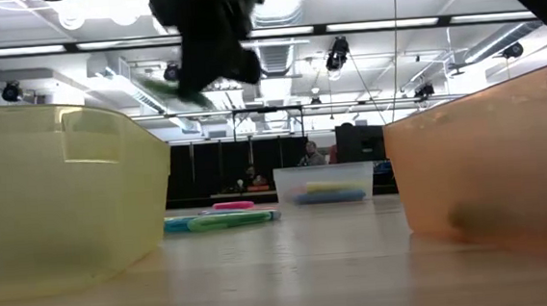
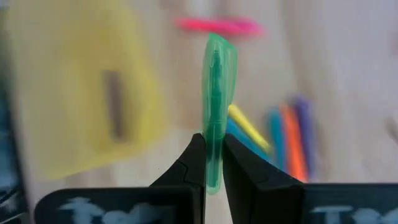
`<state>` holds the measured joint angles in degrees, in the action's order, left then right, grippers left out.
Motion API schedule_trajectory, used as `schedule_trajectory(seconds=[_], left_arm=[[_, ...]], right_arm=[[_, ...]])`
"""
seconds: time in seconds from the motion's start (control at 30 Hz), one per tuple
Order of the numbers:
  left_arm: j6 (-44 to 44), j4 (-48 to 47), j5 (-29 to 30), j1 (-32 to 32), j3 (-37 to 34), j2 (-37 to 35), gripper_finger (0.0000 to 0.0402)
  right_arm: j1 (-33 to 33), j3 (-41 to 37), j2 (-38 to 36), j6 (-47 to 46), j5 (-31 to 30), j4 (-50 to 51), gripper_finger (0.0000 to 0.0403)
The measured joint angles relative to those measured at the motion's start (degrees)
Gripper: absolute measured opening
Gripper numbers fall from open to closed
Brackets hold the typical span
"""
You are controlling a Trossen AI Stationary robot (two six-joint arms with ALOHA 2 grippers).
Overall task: Pick & Place Markers
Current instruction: Put the top green pen into the yellow bin, then put the pink pen into the yellow bin
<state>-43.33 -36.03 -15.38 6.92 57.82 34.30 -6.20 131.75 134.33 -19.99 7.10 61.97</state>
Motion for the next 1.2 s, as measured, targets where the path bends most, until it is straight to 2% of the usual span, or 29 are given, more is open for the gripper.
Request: schedule_trajectory(seconds=[0.13, 0.4, 0.83, 0.97, 1.2], left_arm=[[0.0, -0.01, 0.0, 0.0, 0.0, -0.02, 0.014], [0.07, -0.03, 0.0, 0.0, 0.0, 0.11, 0.014], [1.16, -0.02, 0.02, 0.02, 0.0, 0.79, 0.014], [1.16, -0.04, 0.02, 0.0, 0.0, 0.78, 0.014], [1.16, -0.04, 0.02, 0.01, 0.0, 0.76, 0.014]], right_arm=[[-3.2, 0.89, -0.01, 3.65, 1.04, -4.4, 0.0026], [-8.38, -0.89, -0.01, 4.14, 1.12, -12.48, 0.0027], [-8.92, -2.33, 3.53, 4.38, 1.92, -14.48, 0.003], [-8.92, -2.63, 3.55, 4.96, 1.88, -14.68, 0.0048], [-8.64, -2.65, 3.55, 4.71, 0.51, -15.14, 0.0109]])
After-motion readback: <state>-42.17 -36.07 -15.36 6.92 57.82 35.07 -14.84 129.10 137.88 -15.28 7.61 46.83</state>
